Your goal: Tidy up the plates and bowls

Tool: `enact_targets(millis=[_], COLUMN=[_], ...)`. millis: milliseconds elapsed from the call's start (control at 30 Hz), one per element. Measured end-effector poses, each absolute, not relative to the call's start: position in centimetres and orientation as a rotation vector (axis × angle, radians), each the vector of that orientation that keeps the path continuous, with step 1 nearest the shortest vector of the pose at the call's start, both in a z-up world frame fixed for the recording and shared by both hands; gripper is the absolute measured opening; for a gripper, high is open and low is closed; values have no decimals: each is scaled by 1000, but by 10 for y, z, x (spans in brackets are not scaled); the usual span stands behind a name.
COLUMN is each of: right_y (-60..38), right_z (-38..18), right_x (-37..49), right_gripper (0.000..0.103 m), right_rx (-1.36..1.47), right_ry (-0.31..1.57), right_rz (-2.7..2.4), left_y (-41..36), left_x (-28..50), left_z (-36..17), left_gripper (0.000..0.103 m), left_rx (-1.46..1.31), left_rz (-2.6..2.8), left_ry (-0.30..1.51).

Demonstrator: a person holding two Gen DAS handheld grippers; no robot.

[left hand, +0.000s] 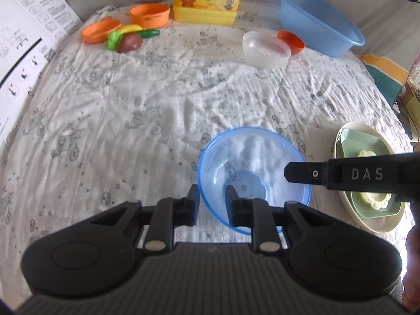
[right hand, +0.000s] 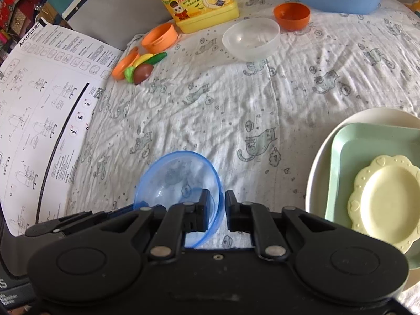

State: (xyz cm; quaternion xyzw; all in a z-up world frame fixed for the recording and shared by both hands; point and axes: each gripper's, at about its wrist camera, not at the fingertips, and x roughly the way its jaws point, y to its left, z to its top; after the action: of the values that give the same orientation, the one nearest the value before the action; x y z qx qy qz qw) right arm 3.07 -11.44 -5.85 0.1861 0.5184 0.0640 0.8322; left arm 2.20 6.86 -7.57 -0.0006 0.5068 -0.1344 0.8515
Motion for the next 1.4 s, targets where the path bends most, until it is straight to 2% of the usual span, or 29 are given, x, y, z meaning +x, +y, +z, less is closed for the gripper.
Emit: enact_targets(millis=[300,400,433,467,500,533,567,600,633,667,1000,1400], right_y=[-118,-119,-119,-120,-121,-121,-124,-126,-130,-135,-171,-210], right_z=[-66,-66,-66,-65,-64,-63,-62,-60,-57,-53,-34,-27], right_x=[32,31,30,30,30,29,28,27,25,23,30,69], right_gripper=[12,16,17,28,36,55,77,87,100,103,103,103], right_rx=[409,418,420,423,428,433,440,449,464,479,520,543], right_ry=[1113,1112,1112,1111,1107,1100,1092,1082,1064,1044,966,922], right_rz=[127,122,120,117,112,102,96,90,81,70,-22,-92], left_y=[69,69,70,70,71,73,74,77,79,83,109,62], left_x=[24,25,25,25,24,23,22,21,21,22,51,114], left_z=[-84,-83,-83,-83,-82,-79,-77,-73,-70,-67,-48,-30], left_gripper=[20,24,29,48,73,85,101,103,103,103,103,103], left_rx=[-5,-2,-3,-5,-8,-8,-8,-11,-18,-30,-104,-15], left_rz=[-282,-277,-275,-273,-266,-253,-243,-236,-232,-226,-145,-222], left_ry=[1090,1090,1090,1087,1080,1065,1048,1026,1011,1003,976,930])
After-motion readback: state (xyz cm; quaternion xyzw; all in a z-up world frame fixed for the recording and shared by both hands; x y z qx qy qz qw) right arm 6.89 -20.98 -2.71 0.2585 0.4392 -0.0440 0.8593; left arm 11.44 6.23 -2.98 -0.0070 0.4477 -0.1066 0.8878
